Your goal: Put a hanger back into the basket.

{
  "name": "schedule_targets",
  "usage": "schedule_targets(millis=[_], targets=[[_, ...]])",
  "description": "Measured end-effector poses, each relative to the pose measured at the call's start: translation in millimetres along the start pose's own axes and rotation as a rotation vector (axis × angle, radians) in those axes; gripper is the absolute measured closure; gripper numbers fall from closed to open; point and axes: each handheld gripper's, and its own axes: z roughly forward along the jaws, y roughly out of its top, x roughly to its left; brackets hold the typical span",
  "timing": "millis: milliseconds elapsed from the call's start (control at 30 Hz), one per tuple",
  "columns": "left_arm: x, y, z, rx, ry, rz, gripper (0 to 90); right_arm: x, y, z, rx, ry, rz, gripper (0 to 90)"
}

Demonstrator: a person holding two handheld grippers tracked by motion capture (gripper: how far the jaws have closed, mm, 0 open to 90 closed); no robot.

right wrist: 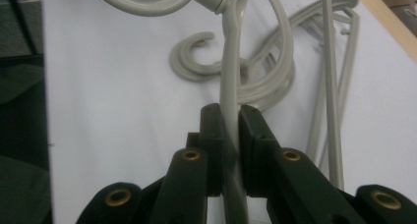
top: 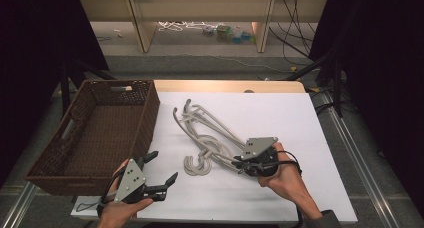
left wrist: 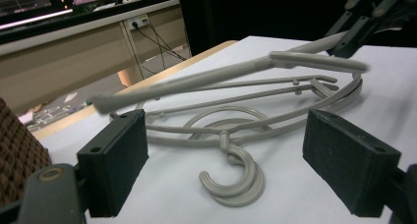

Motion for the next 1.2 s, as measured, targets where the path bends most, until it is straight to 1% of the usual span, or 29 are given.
schedule_targets(millis=[33, 67, 100, 133, 167, 233, 300, 400, 433, 467, 500, 533, 567, 633, 667, 700, 733, 767, 800, 867, 933, 1000, 1033, 1167, 1200], targets=[[-0.2, 1.1, 0.9, 0.001, 0.000, 0.009, 16.0, 2.0, 0.0, -2.1, -0.005, 0.012, -0.007, 82.2], [-0.4, 2.4, 2.7, -0.009, -0.005, 0.018, 15.8, 3.7, -0.4, -3.2, -0.014, 0.024, -0.008, 82.3], [-0.9, 4.8, 4.2, -0.007, -0.025, 0.030, 15.6, 5.6, -1.1, -4.6, -0.023, 0.035, -0.010, 82.2], [-1.2, 6.1, 5.6, 0.007, -0.039, 0.042, 15.8, 8.5, -2.6, -5.8, -0.038, 0.047, -0.004, 82.3], [-2.7, 7.4, 8.1, 0.026, -0.042, 0.060, 15.8, 9.4, -3.4, -6.7, -0.040, 0.057, -0.008, 82.3], [-6.5, 8.7, 13.6, 0.035, -0.045, 0.121, 15.8, 13.0, -4.9, -8.8, -0.042, 0.080, -0.010, 82.3], [-10.1, 10.1, 19.7, 0.053, -0.046, 0.185, 16.2, 17.8, -5.2, -10.6, -0.043, 0.089, -0.017, 82.2], [-15.4, 14.5, 27.2, 0.063, -0.068, 0.256, 18.2, 24.3, -3.8, -12.4, -0.044, 0.106, -0.038, 82.2], [-16.1, 15.9, 28.4, 0.061, -0.074, 0.269, 19.1, 26.7, -3.2, -13.3, -0.047, 0.123, -0.039, 82.2], [-17.7, 17.1, 29.9, 0.060, -0.081, 0.266, 19.8, 27.7, -2.9, -13.6, -0.051, 0.130, -0.041, 82.3], [-18.1, 19.1, 31.6, 0.063, -0.099, 0.291, 22.7, 28.7, -2.3, -13.7, -0.054, 0.134, -0.052, 82.2], [-19.3, 19.3, 32.6, 0.068, -0.107, 0.285, 26.0, 30.5, -1.4, -14.1, -0.055, 0.146, -0.057, 82.3], [-18.6, 20.8, 33.5, 0.072, -0.115, 0.316, 26.7, 31.5, -0.8, -14.2, -0.053, 0.148, -0.060, 82.3], [-19.3, 22.1, 34.3, 0.082, -0.144, 0.328, 32.9, 33.7, 0.5, -14.7, -0.052, 0.164, -0.068, 82.3], [-19.3, 22.1, 34.3, 0.082, -0.144, 0.328, 32.6, 34.5, 1.0, -14.8, -0.053, 0.165, -0.070, 82.3], [-18.8, 24.2, 34.6, 0.096, -0.170, 0.363, 34.3, 34.8, 1.6, -15.0, -0.052, 0.168, -0.078, 82.3], [-20.2, 24.2, 34.6, 0.102, -0.179, 0.367, 36.6, 34.8, 1.9, -15.2, -0.051, 0.173, -0.080, 82.3], [-20.2, 24.2, 34.6, 0.102, -0.179, 0.367, 38.0, 34.7, 2.0, -15.3, -0.051, 0.170, -0.083, 82.3], [-20.9, 25.7, 35.1, 0.112, -0.199, 0.417, 40.2, 34.4, 1.9, -15.5, -0.055, 0.170, -0.086, 82.3], [-21.9, 25.6, 36.9, 0.120, -0.213, 0.437, 41.3, 34.9, 2.5, -16.9, -0.063, 0.185, -0.081, 82.3], [-21.8, 25.0, 39.1, 0.135, -0.222, 0.449, 43.3, 35.6, 3.7, -18.3, -0.064, 0.197, -0.082, 82.2], [-20.3, 25.3, 40.2, 0.140, -0.233, 0.460, 48.8, 36.2, 4.0, -18.7, -0.065, 0.205, -0.089, 82.2], [-19.9, 25.0, 40.8, 0.142, -0.241, 0.454, 52.2, 36.6, 3.6, -18.6, -0.064, 0.212, -0.090, 82.3], [-16.9, 25.9, 41.3, 0.146, -0.280, 0.488, 59.8, 35.7, 3.2, -18.8, -0.066, 0.220, -0.087, 82.2], [-16.9, 25.9, 41.3, 0.146, -0.280, 0.488, 61.2, 35.7, 3.2, -18.8, -0.066, 0.220, -0.087, 82.2]])
